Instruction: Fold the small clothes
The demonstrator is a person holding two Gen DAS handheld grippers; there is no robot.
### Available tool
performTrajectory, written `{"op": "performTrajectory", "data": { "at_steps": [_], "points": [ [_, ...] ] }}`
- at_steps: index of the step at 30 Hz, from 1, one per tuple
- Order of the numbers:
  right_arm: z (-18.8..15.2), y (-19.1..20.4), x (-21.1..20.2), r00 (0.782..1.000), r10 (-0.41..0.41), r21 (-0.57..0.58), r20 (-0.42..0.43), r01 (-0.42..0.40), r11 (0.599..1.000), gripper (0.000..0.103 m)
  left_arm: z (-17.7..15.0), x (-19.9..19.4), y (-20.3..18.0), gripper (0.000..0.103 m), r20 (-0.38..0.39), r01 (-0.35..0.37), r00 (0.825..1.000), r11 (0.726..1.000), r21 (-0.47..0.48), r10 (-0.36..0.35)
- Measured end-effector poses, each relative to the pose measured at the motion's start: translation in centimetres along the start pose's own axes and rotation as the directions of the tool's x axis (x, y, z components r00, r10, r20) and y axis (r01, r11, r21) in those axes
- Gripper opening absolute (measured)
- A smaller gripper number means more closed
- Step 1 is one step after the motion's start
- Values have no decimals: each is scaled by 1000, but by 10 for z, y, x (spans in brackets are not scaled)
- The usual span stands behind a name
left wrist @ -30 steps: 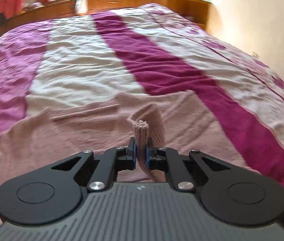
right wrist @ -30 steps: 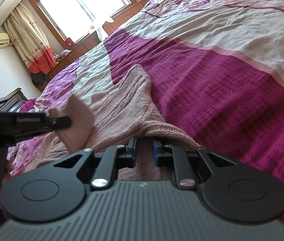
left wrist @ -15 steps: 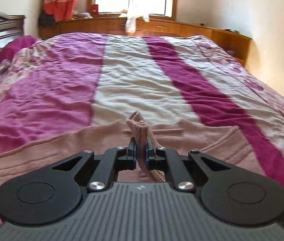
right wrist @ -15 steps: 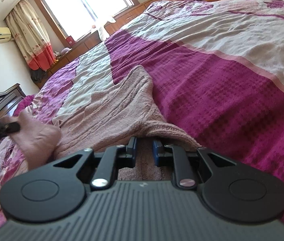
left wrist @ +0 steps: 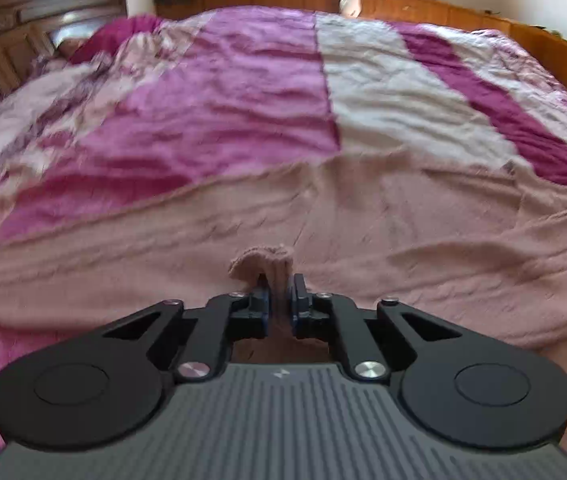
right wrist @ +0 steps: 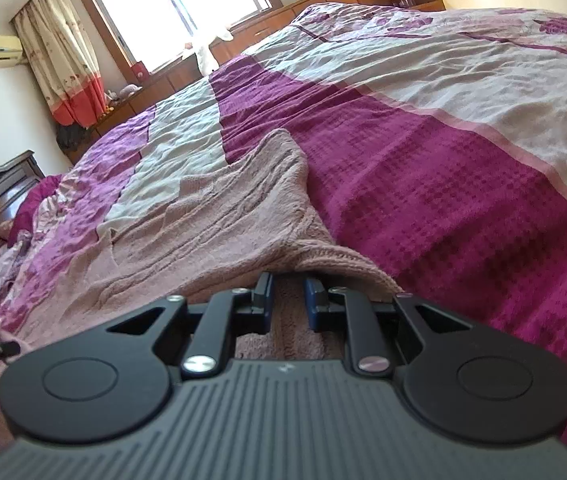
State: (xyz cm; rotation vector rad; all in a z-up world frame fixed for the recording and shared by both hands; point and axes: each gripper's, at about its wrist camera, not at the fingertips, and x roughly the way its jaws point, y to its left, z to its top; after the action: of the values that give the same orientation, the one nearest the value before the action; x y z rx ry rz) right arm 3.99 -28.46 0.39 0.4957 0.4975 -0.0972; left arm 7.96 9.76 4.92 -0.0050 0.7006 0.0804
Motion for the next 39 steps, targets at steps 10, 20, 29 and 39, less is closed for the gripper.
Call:
{"op": "performTrajectory", "data": {
  "at_steps": [10,20,29,39],
  "points": [
    [0,25,-12,998,15,-123,-54,-21,992,65,-13,-4,11,52,-10,-12,1000,999,-49,12],
    [-5,44,-28,995,28,-156,-92,-42,987,66,-13,-36,53,67,-22,-72,997,986,-149,69],
    [-8,59,-39,993,48,-188,-104,-67,980,66,-16,-51,152,71,-59,-190,982,917,-351,181],
    [-30,71,-29,987,40,-237,-159,-77,968,66,-35,-25,235,71,-88,-159,987,740,-653,135]
  ]
}}
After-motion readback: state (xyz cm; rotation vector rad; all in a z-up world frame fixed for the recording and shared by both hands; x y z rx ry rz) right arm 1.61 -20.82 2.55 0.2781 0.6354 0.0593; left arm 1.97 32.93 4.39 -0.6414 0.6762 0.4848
